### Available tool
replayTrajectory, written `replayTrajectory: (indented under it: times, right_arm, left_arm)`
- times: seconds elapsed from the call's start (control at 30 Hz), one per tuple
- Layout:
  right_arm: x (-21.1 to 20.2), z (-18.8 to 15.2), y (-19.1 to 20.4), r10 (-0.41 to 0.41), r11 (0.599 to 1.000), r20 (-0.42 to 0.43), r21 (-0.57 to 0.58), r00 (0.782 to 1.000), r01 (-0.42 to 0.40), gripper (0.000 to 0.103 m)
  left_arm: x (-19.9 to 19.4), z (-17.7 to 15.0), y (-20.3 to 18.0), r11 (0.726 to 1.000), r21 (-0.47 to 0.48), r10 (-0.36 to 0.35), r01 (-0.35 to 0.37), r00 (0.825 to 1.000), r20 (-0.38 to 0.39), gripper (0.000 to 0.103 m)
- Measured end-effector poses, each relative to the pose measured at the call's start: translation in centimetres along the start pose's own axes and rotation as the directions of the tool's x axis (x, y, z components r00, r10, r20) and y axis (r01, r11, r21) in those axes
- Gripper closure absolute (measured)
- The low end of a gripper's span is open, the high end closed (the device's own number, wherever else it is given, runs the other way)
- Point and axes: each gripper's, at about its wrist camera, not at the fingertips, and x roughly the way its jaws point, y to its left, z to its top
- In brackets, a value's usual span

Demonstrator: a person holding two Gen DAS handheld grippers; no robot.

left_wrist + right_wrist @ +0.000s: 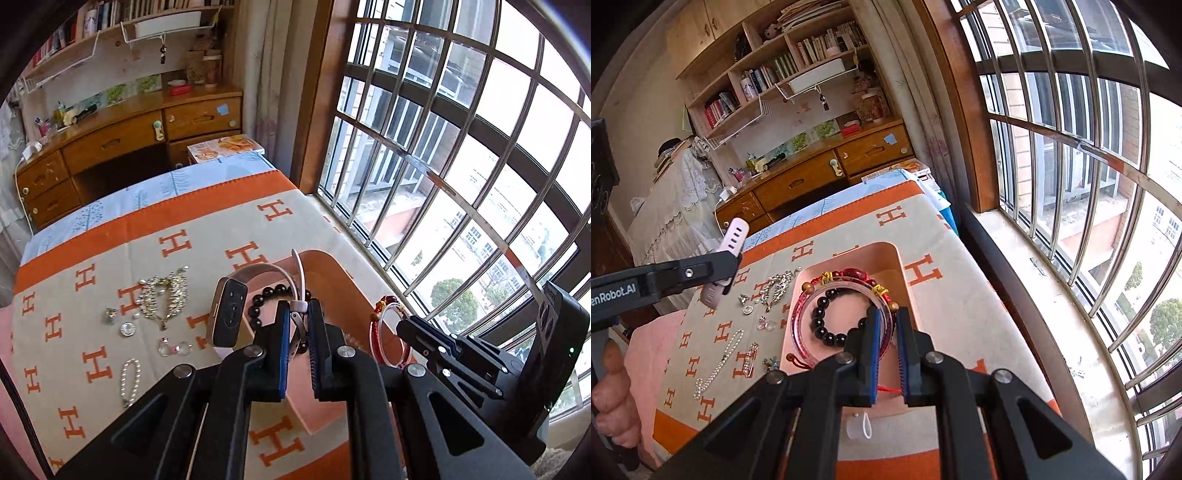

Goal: Organize jewelry
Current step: 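Grasp the white watch with the left tool while the right tool lowers the bangle into the box, then lower the white watch into the pink box and open the left tool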

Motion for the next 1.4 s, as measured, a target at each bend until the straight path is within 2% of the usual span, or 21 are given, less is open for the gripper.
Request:
replayTrajectory:
  times: [0.1,0.3,0.4,0.43,0.5,0.63,0.67,0.83,0.93,1.13,1.27,1.4]
  right_arm:
    - [0.4,0.1,-0.9,-0.013,1.000,-0.004,0.027,1.000,0.013,0.095]
    - [0.6,0.1,-1.5,-0.014,0.999,-0.003,0.030,1.000,0.014,0.095]
    - [0.8,0.2,-1.3,-0.007,1.000,-0.004,0.024,1.000,0.007,0.095]
    - [0.9,0.2,-1.2,-0.006,1.000,-0.007,0.023,1.000,0.006,0.095]
    - [1.2,0.2,-1.2,-0.006,1.000,-0.014,0.020,1.000,0.006,0.095]
    - [1.7,0.1,-0.7,0.000,1.000,-0.025,0.004,1.000,0.000,0.095]
    - [1.8,0.2,-0.5,0.004,1.000,-0.029,-0.003,1.000,-0.004,0.095]
    - [2.6,0.1,0.8,0.016,0.999,-0.056,-0.034,0.998,-0.018,0.094]
    - [3.2,-0.1,1.4,0.021,0.999,-0.079,-0.041,0.997,-0.024,0.094]
    - [4.1,-0.6,2.2,-0.031,0.999,-0.125,-0.041,0.992,0.026,0.094]
    - [4.1,-1.1,2.7,-0.089,0.995,-0.138,-0.060,0.986,0.082,0.074]
    - [3.0,-1.2,3.7,-0.076,0.995,-0.120,-0.069,0.990,0.068,0.074]
  left_arm:
    - [3.2,0.7,-1.0,0.999,-0.015,-0.036,0.035,0.998,-0.049,0.096]
    - [8.6,0.7,-1.9,0.999,-0.032,-0.041,0.036,0.989,-0.143,0.094]
    - [9.3,0.4,-1.3,0.999,-0.047,-0.029,0.022,0.988,-0.154,0.086]
    - [9.2,0.3,-1.2,0.998,-0.052,-0.033,0.025,0.987,-0.154,0.080]
    - [8.5,0.3,-0.8,0.998,-0.065,-0.035,0.026,0.990,-0.139,0.075]
    - [5.4,0.1,0.3,0.997,-0.080,0.001,-0.006,0.998,-0.060,0.051]
    - [4.4,-0.1,0.6,0.996,-0.083,0.015,-0.017,0.999,-0.034,0.048]
    - [0.5,-1.1,2.5,0.992,-0.107,0.075,-0.071,0.997,0.031,0.046]
    - [-1.6,-2.4,4.0,0.985,-0.129,0.126,-0.118,0.990,0.058,0.042]
    - [-5.0,-5.1,7.5,0.961,-0.194,0.215,-0.196,0.973,0.081,0.038]
    - [-6.5,-7.0,9.3,0.944,-0.231,0.258,-0.234,0.963,0.081,0.037]
    - [-8.0,-8.7,10.8,0.932,-0.262,0.283,-0.251,0.955,0.091,0.037]
